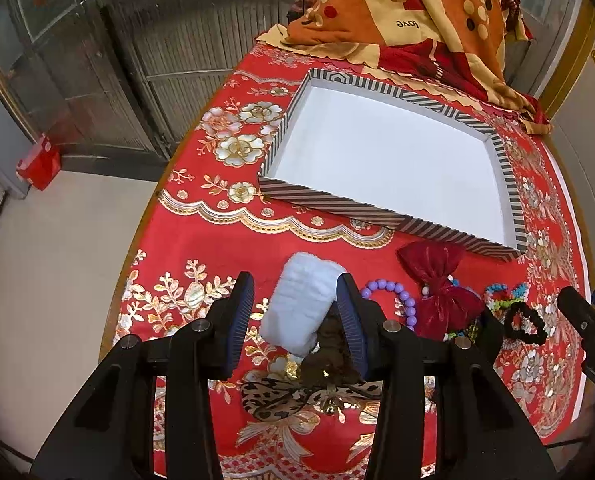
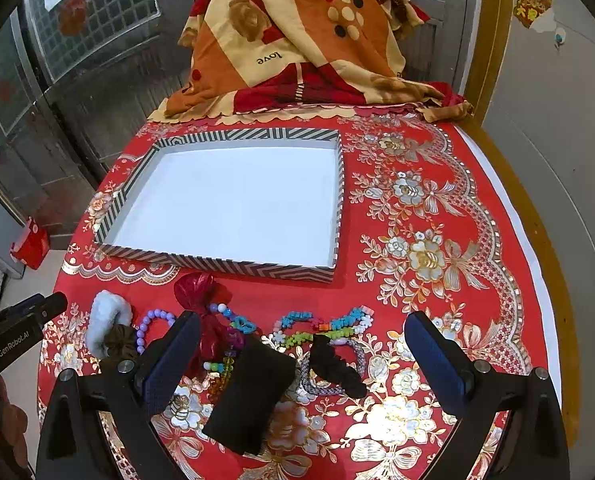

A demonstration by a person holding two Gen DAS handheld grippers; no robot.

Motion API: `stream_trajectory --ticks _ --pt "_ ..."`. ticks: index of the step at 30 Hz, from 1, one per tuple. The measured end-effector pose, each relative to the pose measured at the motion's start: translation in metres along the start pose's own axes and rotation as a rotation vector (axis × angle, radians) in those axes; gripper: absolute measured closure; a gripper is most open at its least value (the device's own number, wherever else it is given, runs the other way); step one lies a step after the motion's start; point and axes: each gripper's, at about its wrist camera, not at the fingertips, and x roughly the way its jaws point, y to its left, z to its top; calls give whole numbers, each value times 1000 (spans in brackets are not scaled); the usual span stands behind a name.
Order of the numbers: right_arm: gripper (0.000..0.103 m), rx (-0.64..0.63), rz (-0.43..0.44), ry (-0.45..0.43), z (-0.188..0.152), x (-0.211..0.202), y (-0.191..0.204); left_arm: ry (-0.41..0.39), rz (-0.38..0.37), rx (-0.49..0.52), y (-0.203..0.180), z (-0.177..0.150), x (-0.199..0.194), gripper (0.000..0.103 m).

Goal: Organize jewelry
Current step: 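Bring both tools toward the jewelry lying beside the striped tray, then position left tool over white fluffy scrunchie while right tool aligns over black scrunchie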

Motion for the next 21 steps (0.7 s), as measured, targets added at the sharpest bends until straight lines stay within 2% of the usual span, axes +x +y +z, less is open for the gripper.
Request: stream_trajectory --ticks 21 --pt "2 13 -7 14 -2 2 -4 18 -7 -4 0 -3 6 61"
